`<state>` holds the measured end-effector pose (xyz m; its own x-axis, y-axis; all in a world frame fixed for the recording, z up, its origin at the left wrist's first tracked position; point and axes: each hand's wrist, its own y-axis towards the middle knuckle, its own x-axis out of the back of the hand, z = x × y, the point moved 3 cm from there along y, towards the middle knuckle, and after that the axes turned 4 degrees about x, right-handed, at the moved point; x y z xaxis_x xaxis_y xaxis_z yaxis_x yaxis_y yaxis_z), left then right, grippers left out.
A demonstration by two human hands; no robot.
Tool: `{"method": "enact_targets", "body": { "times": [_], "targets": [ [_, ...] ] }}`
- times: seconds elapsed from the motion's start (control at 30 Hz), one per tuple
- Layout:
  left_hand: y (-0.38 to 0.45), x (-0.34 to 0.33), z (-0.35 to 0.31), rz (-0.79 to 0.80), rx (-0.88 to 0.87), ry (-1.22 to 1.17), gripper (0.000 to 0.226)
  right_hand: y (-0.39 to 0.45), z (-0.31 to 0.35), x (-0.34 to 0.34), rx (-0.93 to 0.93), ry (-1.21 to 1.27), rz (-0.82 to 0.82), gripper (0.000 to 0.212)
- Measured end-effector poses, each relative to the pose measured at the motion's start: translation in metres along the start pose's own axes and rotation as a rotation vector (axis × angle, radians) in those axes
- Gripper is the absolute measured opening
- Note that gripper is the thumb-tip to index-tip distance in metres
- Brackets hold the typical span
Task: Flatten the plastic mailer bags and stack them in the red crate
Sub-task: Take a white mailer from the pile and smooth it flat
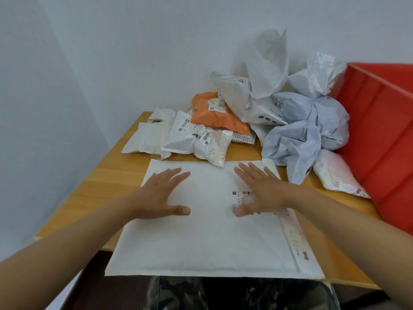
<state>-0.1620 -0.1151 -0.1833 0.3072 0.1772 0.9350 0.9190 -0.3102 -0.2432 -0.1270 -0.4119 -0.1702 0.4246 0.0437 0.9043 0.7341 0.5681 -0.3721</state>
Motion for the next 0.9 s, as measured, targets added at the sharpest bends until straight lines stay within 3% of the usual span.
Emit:
{"method": "enact_targets", "body": {
  "times": [0.17,0.57,0.8,0.9],
  "targets": [
    [-0.031,-0.036,0.002,0.068,-0.006,0.090,0.115,-0.035,0.013,-0.032,0.087,-0.031,0.088,0.136],
    [-0.029,-0.046,-0.005,-0.010,0.027,0.217,0.125,-0.026,0.016,-0.057,0.062,-0.097,0.003,0.141],
    [-0.035,-0.040,-0.012,0.027,0.027,0.274,0.120,-0.031,0.020,-0.052,0.048,-0.118,0.053,0.139],
    [-0.045,-0.039,-0.036,-0.030,-0.046,0.239,0.110,-0.036,0.035,-0.049,0.120,-0.185,0.013,0.130]
  ]
}}
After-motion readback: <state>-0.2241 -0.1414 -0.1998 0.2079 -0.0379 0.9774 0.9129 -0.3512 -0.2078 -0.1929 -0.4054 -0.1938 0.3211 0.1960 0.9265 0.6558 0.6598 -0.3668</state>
